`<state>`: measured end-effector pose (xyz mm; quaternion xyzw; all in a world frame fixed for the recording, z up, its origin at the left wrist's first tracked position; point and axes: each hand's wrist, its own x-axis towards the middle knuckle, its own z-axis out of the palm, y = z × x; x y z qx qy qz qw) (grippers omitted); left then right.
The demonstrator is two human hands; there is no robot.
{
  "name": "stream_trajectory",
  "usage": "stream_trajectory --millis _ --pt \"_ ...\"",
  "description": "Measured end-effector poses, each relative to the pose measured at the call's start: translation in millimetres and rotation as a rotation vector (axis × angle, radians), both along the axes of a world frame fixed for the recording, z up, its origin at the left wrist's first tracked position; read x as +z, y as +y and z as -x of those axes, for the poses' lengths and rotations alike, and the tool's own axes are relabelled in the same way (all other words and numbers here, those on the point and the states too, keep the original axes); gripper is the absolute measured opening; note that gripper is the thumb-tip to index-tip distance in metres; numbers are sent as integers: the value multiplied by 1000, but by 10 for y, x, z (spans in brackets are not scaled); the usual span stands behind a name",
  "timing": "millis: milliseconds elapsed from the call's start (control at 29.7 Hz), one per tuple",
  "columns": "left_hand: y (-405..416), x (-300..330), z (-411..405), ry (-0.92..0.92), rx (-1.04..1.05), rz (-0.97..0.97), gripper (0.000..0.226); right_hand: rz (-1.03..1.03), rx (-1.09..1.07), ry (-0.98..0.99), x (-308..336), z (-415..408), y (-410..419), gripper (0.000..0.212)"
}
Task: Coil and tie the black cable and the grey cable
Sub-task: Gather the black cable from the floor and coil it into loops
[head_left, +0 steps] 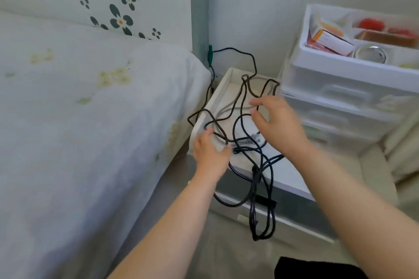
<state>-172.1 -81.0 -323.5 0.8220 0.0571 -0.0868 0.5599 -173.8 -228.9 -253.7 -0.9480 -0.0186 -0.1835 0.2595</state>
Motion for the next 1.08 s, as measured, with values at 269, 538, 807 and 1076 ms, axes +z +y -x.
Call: stream_trajectory --millis 269,538,807,1076 --pt "65 -158 517 370 -41 112 77 -634 -555 275 -509 803 -86 83" --pt "-82 -179 578 448 2 241 44 -858 -419 578 -700 667 29 36" --pt "-106 -82 663 381 -9 444 72 -493 -257 338 -677 472 302 8" --pt "261 -75 699 276 -119 673 68 -14 205 -201 -300 700 878 36"
